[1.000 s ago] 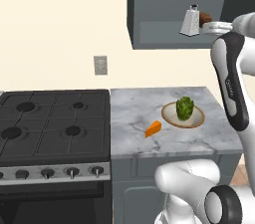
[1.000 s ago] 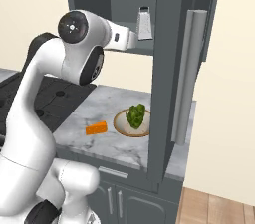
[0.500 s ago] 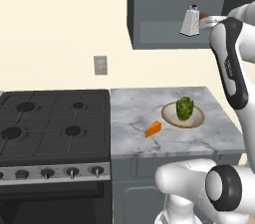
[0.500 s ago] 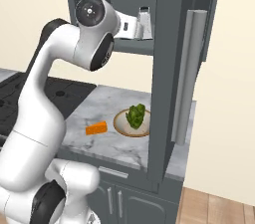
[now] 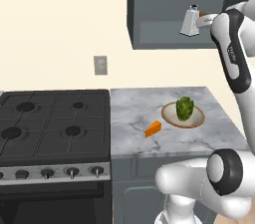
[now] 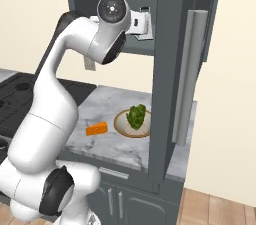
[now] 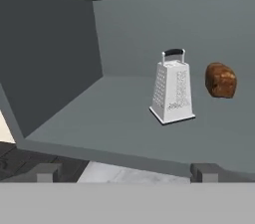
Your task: Pick the cheese from the fridge and the cheese grater from the cabinet and place them next to the salad bowl.
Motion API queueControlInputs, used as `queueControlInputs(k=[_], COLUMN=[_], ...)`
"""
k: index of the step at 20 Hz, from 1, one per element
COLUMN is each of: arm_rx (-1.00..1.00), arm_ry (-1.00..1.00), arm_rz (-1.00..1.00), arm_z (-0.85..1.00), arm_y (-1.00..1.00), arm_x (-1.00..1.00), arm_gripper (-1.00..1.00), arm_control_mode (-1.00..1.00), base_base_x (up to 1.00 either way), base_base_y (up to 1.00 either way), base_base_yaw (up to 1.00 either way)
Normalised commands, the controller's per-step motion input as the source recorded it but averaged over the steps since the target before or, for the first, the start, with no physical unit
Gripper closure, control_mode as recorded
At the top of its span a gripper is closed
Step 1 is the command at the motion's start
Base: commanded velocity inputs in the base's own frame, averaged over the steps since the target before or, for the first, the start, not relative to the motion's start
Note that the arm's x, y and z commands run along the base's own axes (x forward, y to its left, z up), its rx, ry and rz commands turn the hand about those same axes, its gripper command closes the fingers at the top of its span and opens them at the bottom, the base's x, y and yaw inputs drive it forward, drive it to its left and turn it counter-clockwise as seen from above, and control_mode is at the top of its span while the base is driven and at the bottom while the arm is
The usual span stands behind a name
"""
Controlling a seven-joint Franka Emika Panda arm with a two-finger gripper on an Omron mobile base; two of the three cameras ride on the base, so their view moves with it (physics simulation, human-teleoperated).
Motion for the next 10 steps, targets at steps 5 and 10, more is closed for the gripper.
queueControlInputs(k=[5, 10], arm_rx=[-0.01, 0.0], arm_ry=[0.19, 0.03], arm_rz=[0.09, 0.02], arm_z=[0.14, 0.01], arm_y=[-0.07, -0.17], arm_x=[0.28, 0.16], arm_gripper=[-1.0, -1.0], arm_control_mode=[-1.0, -1.0], base_base_x=[0.0, 0.0], base_base_y=[0.0, 0.0], base_base_yaw=[0.0, 0.0])
